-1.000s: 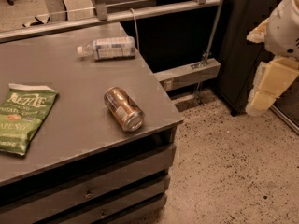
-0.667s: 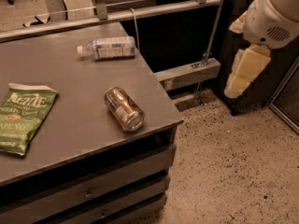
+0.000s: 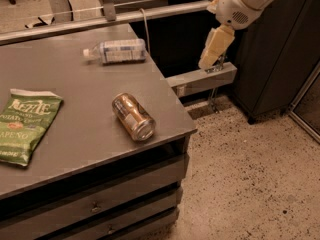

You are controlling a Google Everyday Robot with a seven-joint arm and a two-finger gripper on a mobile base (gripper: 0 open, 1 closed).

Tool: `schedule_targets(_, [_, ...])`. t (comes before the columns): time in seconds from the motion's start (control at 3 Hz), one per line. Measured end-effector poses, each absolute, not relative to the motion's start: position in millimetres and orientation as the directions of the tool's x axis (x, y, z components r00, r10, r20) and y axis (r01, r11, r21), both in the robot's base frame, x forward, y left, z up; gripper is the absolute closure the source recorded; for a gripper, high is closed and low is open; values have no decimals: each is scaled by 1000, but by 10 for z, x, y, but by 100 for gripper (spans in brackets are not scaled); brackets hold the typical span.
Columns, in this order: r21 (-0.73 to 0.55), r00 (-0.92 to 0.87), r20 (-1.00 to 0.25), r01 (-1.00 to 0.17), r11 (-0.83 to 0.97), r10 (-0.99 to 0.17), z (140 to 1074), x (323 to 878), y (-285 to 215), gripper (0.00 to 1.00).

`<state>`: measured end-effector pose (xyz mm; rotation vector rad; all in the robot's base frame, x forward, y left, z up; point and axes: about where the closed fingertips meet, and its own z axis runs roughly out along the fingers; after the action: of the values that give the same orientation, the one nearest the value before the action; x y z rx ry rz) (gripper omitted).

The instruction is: Place blue plastic bottle upright

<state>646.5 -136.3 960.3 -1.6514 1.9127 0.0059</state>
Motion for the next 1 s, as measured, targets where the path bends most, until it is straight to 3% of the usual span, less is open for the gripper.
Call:
schedule_targets(0.33, [-379, 22, -533, -900, 215, -846, 9580, 6985, -965, 0])
schedule_targets(1.0, [-331, 108, -712, -923, 196, -694, 9552, 7415, -134, 0])
